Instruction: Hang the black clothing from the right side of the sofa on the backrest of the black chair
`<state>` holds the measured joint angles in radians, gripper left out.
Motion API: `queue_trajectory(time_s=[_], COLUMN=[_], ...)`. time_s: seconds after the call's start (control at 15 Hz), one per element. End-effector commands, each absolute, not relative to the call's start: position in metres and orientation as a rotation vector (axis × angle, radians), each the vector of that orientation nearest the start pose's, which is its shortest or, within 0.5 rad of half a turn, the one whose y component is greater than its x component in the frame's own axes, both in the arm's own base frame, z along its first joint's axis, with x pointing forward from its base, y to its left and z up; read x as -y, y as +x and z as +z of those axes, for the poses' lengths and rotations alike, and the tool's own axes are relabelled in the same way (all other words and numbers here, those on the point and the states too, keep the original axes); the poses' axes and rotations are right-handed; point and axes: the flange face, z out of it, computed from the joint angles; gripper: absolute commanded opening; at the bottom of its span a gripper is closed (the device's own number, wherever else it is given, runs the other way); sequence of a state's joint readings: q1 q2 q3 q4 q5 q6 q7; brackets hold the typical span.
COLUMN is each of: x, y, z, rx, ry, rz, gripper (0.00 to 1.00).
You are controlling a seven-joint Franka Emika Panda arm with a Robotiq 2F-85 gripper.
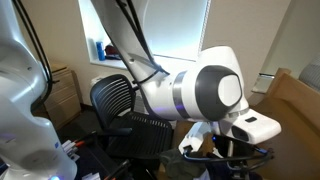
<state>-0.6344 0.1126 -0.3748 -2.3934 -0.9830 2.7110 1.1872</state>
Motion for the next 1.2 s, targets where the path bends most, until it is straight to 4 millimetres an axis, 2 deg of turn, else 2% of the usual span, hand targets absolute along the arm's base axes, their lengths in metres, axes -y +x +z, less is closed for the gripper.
queue_trajectory(time_s=[0.0, 0.13, 0.27, 0.47, 0.53, 0.73, 0.8, 0.87, 0.93, 1.13], x=[0.419, 0.424, 0.425, 0.440, 0.441, 0.431, 0.430, 0.427, 0.427, 0.430], y=[0.297, 0.304, 0.320, 0.346, 0.354, 0.359, 0.353, 0.356, 0.357, 0.358], z=[0.295, 0.297, 0.298, 0.299, 0.284, 0.241, 0.264, 0.252, 0.250, 0.256], rx=[1.708, 1.839, 1.916, 2.043, 2.106, 2.277, 2.221, 2.231, 2.225, 2.263], ry=[1.937, 1.874, 1.786, 1.616, 1.531, 1.436, 1.470, 1.472, 1.471, 1.433], rz=[0.379, 0.459, 0.567, 0.695, 0.675, 0.465, 0.550, 0.519, 0.518, 0.551], gripper=[1.00, 1.00, 1.00, 1.00, 1.00, 1.00, 1.00, 1.00, 1.00, 1.00])
